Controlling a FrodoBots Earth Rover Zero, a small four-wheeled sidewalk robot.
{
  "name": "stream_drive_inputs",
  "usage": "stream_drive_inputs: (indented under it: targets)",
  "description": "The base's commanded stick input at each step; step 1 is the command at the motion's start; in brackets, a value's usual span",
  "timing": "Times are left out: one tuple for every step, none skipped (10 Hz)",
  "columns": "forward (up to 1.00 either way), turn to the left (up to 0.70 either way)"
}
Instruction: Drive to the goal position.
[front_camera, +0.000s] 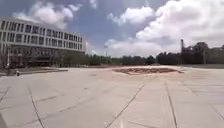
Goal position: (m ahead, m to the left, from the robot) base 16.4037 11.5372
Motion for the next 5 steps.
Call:
stream_drive_inputs:
  targets:
    - [1.0, 0.0]
    - [1.0, 0.0]
    - [1.0, 0.0]
    - [1.0, 0.0]
    - [1.0, 0.0]
